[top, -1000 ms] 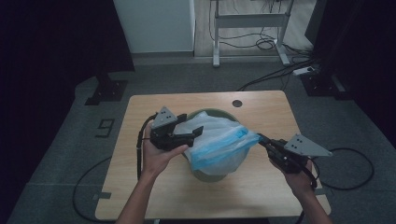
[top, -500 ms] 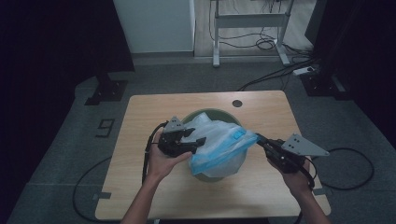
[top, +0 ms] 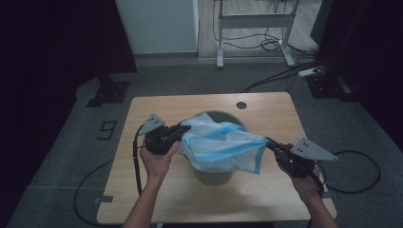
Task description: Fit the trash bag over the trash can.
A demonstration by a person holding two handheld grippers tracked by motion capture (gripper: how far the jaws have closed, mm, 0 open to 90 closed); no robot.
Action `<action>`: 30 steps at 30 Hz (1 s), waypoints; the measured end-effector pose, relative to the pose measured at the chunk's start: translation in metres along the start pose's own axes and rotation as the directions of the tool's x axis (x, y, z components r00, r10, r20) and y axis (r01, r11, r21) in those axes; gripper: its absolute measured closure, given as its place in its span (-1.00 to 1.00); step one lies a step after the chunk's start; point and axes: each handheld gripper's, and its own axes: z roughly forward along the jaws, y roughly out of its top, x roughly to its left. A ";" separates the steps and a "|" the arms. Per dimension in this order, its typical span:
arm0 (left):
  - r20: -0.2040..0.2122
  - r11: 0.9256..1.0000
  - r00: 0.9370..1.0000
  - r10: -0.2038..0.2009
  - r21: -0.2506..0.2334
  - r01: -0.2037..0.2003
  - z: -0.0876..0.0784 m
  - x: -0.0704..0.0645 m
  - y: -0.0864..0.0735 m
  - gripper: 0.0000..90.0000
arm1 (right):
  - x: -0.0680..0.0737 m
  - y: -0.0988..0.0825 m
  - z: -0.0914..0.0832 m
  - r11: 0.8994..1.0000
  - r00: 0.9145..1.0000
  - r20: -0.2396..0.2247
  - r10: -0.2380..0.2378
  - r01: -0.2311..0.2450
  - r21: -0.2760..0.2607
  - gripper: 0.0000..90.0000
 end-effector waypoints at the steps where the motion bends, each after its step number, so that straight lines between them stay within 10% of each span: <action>1: -0.003 1.000 1.000 -0.009 -0.013 0.009 -0.001 0.002 -0.001 0.86 | -0.002 0.000 0.000 1.000 1.000 0.009 -0.001 0.001 0.001 0.97; 9: 0.013 0.995 0.997 -0.075 -0.071 0.075 -0.019 0.014 -0.015 0.87 | -0.005 0.006 -0.012 0.998 0.998 0.054 -0.021 0.024 -0.057 0.98; 17: 0.047 0.993 0.994 -0.101 -0.056 0.104 -0.044 0.017 -0.060 0.84 | 0.023 -0.030 -0.031 0.998 0.997 -0.073 -0.009 0.005 -0.055 0.97; 30: 0.032 0.993 0.993 -0.115 -0.001 0.115 -0.055 0.028 -0.102 0.84 | 0.052 -0.096 -0.014 0.993 0.968 -0.236 0.085 -0.062 0.104 0.98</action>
